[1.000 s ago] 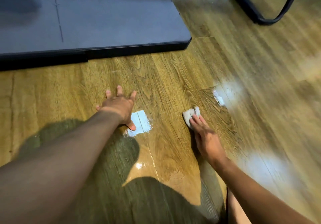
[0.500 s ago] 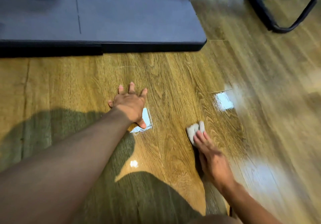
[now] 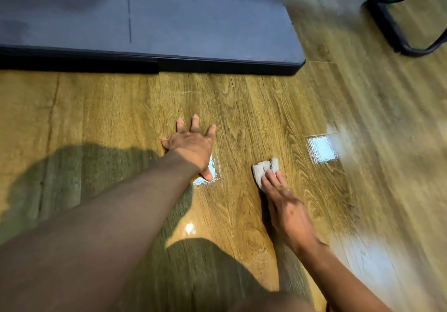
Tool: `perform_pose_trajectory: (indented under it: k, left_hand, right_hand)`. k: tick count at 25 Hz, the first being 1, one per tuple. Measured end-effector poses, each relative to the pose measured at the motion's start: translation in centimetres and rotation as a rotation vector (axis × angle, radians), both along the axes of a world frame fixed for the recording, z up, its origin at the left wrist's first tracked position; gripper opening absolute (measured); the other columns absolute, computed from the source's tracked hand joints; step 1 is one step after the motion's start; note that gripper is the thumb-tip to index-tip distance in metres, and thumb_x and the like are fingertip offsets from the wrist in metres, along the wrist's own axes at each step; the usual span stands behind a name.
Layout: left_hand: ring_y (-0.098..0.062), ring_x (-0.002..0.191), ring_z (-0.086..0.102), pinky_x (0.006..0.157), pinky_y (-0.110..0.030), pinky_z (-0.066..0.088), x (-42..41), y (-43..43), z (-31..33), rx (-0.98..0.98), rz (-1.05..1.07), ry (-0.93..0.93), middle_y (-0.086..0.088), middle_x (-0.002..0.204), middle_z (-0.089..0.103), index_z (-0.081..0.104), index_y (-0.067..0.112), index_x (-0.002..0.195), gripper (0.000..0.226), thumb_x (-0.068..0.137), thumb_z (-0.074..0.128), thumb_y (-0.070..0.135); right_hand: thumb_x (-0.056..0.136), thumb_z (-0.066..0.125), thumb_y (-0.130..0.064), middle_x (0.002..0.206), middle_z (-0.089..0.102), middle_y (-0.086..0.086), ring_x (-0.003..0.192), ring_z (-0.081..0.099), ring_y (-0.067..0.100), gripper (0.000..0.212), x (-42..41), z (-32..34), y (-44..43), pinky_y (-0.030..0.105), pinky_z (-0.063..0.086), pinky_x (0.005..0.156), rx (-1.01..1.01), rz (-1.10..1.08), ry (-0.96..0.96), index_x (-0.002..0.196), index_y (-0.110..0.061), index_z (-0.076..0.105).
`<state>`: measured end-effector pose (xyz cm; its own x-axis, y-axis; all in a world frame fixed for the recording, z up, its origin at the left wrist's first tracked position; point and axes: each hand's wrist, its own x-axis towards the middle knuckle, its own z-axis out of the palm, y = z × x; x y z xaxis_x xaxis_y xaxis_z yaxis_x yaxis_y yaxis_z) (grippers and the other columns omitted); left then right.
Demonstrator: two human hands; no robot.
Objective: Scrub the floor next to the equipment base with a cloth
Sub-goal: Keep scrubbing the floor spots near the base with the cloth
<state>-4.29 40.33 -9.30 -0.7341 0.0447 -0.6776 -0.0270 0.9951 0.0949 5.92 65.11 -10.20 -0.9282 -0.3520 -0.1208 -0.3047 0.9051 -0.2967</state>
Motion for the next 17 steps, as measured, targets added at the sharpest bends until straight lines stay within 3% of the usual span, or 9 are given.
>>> perform_pose_trajectory:
  k: [6, 10, 13, 17]
  left_hand:
    - [-0.043, 0.140, -0.018, 0.105, -0.064, 0.029, -0.3, -0.1, 0.1, -0.004, 0.010, -0.025, -0.007, 0.149, -0.035, -0.026, 0.038, 0.142, 0.136, 0.059, 0.081, 0.057]
    - [-0.043, 0.139, -0.020, 0.105, -0.059, 0.031, -0.1, -0.2, 0.0, -0.007, -0.006, -0.015, -0.009, 0.147, -0.037, -0.028, 0.039, 0.141, 0.137, 0.058, 0.079, 0.058]
    - [-0.045, 0.136, -0.025, 0.106, -0.064, 0.028, -0.4, 0.1, 0.0, -0.007, 0.000, -0.059, -0.011, 0.143, -0.042, -0.030, 0.038, 0.139, 0.139, 0.056, 0.080, 0.056]
    - [-0.045, 0.136, -0.025, 0.106, -0.066, 0.025, -0.7, 0.2, 0.3, -0.007, 0.015, -0.084, -0.011, 0.144, -0.042, -0.031, 0.038, 0.139, 0.138, 0.058, 0.080, 0.057]
  right_hand:
    - [0.095, 0.040, -0.002, 0.153, 0.028, 0.001, 0.144, 0.018, 0.014, 0.047, -11.9, 0.1, -4.9, 0.036, 0.031, 0.112, 0.012, 0.018, -0.022, 0.140, -0.011, 0.043]
    - [0.095, 0.041, -0.001, 0.154, 0.025, -0.007, 0.144, 0.014, 0.011, 0.050, -8.0, -1.0, -4.4, 0.036, 0.042, 0.102, -0.004, -0.102, 0.039, 0.143, -0.016, 0.040]
    - [0.091, 0.045, 0.003, 0.153, 0.026, -0.006, 0.143, 0.017, 0.014, 0.054, -6.6, -1.3, -4.0, 0.037, 0.046, 0.098, -0.010, -0.068, 0.036, 0.142, -0.015, 0.041]
    - [0.095, 0.035, 0.000, 0.155, 0.025, -0.002, 0.144, 0.017, 0.017, 0.048, -15.9, -0.1, -7.9, 0.037, 0.033, 0.111, 0.028, 0.045, 0.020, 0.141, -0.014, 0.041]
